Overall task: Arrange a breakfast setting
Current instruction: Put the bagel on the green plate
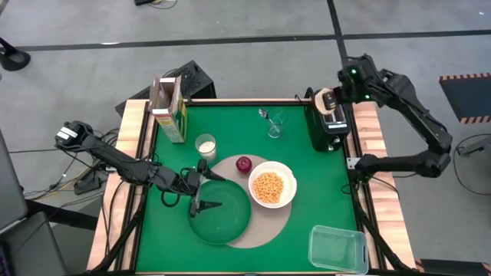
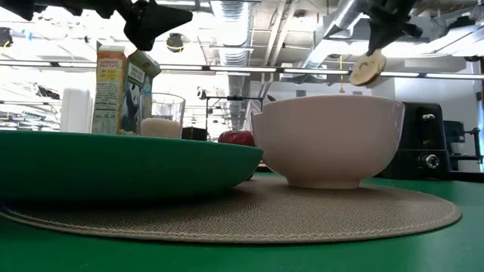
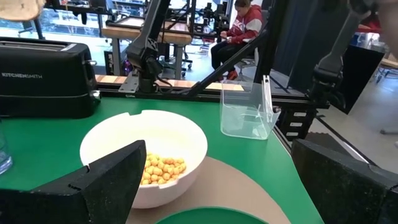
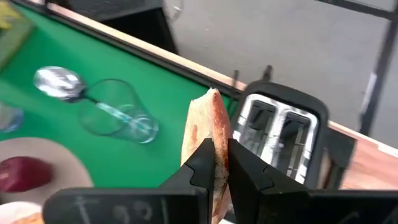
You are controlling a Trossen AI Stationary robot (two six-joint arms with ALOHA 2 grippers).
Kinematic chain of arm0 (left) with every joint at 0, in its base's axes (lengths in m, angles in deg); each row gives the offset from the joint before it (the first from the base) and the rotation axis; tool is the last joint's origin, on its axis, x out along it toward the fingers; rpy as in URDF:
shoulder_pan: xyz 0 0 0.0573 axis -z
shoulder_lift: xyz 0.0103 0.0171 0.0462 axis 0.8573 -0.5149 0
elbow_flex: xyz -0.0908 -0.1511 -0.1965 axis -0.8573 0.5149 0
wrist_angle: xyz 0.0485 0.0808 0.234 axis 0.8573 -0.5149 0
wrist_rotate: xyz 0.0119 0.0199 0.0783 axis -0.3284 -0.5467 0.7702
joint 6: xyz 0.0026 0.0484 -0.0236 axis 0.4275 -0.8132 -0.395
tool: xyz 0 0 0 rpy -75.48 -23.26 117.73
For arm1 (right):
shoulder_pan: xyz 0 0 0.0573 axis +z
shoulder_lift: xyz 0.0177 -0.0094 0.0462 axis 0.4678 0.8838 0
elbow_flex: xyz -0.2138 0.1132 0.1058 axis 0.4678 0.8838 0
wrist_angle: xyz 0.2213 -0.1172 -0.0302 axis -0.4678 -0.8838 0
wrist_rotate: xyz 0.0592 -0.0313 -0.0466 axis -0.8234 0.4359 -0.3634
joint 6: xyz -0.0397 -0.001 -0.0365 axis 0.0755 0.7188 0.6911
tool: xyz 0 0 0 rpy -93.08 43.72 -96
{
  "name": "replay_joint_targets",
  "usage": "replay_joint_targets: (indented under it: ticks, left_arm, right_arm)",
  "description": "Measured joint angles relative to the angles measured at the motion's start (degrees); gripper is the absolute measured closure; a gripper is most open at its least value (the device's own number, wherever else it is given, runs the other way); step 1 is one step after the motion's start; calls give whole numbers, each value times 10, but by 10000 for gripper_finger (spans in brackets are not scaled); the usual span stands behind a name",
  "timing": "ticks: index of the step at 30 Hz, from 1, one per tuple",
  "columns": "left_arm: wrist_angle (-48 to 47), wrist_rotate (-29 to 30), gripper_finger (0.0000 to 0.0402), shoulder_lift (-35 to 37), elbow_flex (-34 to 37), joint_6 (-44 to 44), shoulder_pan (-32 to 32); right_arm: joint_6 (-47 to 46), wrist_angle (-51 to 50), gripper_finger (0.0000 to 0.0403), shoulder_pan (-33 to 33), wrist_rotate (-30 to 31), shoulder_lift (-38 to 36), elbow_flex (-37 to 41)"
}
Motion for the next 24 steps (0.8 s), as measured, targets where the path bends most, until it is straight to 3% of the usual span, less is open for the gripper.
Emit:
replay_joint_targets:
  ticks: [8, 24]
  left_arm:
    - [-2, 0, 15, 0, 0, -5, 0]
    - [-21, 11, 15, 0, 0, 5, 8]
  right_arm:
    - [-29, 3, 346, 78, -24, -17, 0]
    - [-114, 115, 346, 328, -20, -3, 35]
